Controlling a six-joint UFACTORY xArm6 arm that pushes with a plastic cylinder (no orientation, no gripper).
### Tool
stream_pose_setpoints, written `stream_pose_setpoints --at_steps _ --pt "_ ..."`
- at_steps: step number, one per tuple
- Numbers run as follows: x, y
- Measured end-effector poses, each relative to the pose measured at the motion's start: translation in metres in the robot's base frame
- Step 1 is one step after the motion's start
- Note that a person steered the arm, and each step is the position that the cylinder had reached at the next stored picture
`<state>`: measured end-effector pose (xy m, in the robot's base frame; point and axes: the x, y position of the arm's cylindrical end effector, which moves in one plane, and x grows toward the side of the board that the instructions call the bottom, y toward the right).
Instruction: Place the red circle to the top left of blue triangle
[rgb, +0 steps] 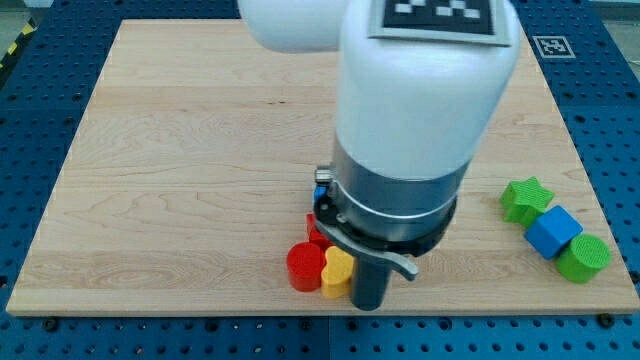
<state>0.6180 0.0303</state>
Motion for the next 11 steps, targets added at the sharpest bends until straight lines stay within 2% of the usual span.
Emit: stream_pose_setpoints --at_steps 1,3,7,10,11 --pt "0.000 -0.016" --pt "-0.002 -0.096" --pt "-0.096 -0.089" --pt "-0.091 -0.068" --pt "-0.102 -0.063"
